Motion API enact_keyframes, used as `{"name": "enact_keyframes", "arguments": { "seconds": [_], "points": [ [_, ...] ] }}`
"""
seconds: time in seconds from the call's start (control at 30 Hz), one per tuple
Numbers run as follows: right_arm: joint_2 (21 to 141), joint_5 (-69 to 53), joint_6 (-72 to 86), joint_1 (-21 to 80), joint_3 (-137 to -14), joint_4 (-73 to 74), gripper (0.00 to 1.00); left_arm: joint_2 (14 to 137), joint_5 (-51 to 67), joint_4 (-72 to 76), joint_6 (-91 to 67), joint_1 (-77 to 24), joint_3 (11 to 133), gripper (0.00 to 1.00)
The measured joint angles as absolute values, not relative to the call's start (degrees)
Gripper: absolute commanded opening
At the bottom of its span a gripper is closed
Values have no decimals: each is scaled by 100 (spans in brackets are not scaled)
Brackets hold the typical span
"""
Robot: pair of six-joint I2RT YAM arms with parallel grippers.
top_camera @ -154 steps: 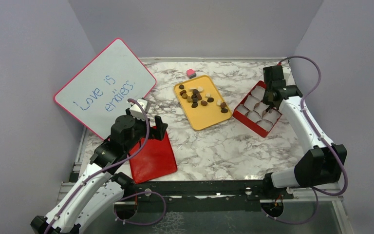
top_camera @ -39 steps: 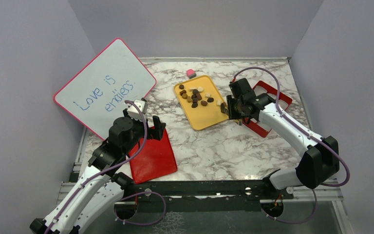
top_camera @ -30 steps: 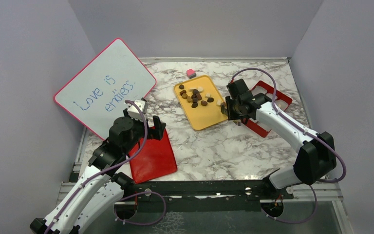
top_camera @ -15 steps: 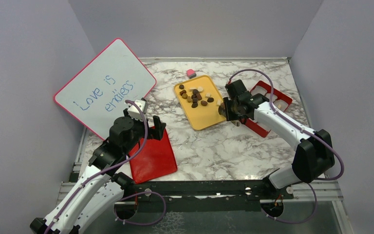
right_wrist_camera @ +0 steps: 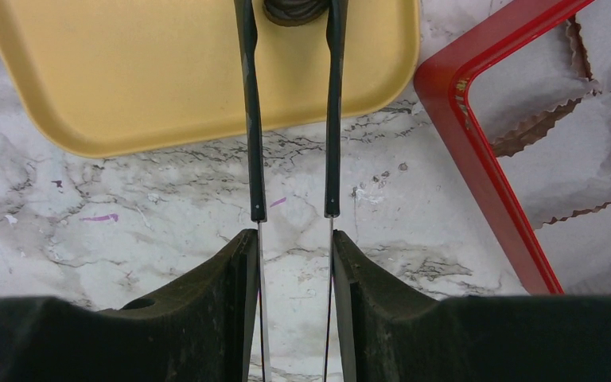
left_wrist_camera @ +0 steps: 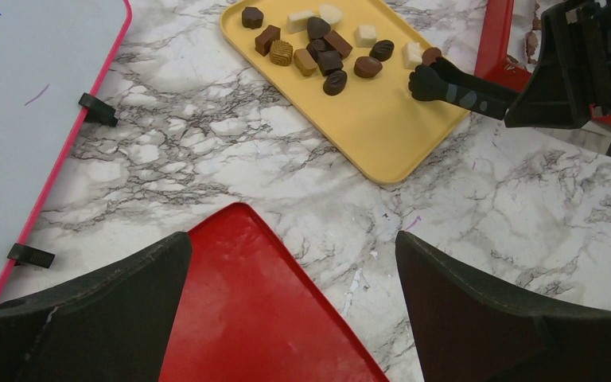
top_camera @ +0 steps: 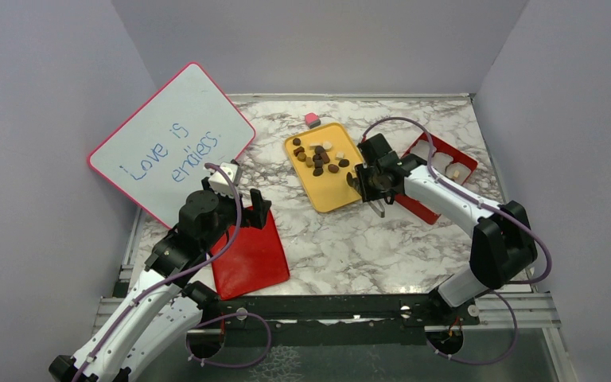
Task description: Pack the chocolate
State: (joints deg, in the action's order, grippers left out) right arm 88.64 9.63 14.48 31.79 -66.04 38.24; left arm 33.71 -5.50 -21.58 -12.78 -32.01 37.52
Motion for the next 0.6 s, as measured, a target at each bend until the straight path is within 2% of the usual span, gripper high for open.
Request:
{"name": "enact_keyframes", "arguments": {
  "seconds": [0.6],
  "points": [
    [9227,1568,1496,3664,-6877,4032,34,3369,-554,-2158,-1278,-3201,3752,99]
  ]
}}
